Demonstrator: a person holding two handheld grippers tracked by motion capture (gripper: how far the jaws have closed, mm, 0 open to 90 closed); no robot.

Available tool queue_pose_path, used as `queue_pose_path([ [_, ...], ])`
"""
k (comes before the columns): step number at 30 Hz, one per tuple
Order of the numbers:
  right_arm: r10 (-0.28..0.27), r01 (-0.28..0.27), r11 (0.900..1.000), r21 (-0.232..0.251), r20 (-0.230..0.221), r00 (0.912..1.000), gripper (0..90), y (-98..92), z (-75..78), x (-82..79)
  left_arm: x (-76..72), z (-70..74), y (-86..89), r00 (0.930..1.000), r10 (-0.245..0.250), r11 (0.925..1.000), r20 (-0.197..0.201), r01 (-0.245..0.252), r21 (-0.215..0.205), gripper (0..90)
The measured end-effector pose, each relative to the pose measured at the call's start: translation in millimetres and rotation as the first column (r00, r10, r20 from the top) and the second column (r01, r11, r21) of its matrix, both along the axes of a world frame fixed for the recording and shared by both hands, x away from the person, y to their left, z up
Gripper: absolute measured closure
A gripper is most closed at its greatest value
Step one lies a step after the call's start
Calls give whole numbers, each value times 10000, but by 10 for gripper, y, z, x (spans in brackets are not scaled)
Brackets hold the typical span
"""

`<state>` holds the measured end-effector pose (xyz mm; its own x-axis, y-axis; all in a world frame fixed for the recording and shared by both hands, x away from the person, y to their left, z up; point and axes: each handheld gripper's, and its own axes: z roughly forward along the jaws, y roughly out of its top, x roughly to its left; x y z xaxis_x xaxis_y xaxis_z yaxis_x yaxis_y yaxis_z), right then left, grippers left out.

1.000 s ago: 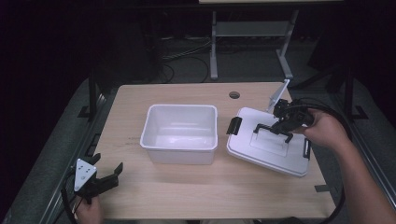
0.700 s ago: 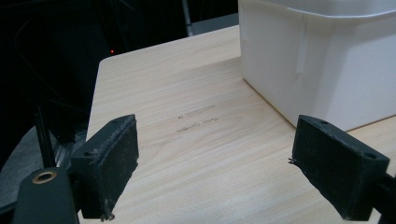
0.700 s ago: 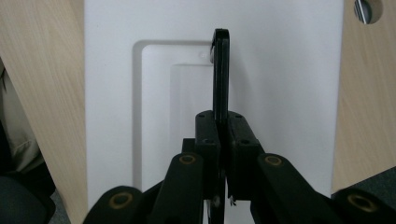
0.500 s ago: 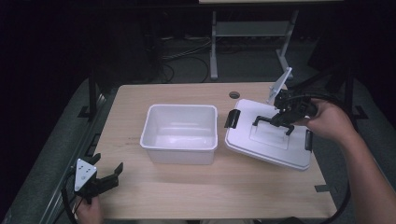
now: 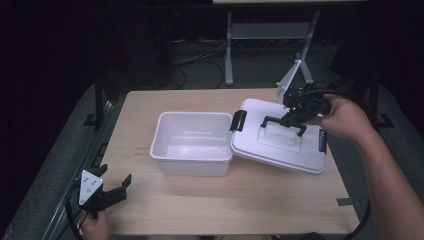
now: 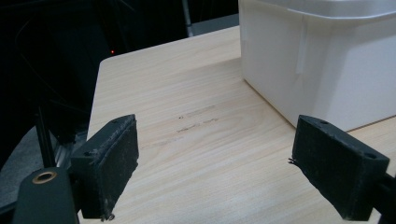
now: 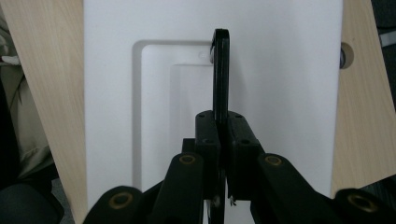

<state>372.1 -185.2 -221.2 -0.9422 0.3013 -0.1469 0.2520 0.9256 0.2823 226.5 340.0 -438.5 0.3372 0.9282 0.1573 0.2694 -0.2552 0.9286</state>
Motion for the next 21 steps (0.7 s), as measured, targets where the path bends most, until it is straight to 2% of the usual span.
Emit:
queue_pose_path([
  [6, 255, -255, 9997, 15, 20, 9997, 848, 169, 51, 37, -1, 2, 2, 10000, -7, 10000, 11, 7, 1, 140],
  [21, 882, -883, 9959, -183, -90, 9961, 848, 596, 62, 134, 1, 3, 3, 10000, -25, 10000, 9, 25, 22, 140],
])
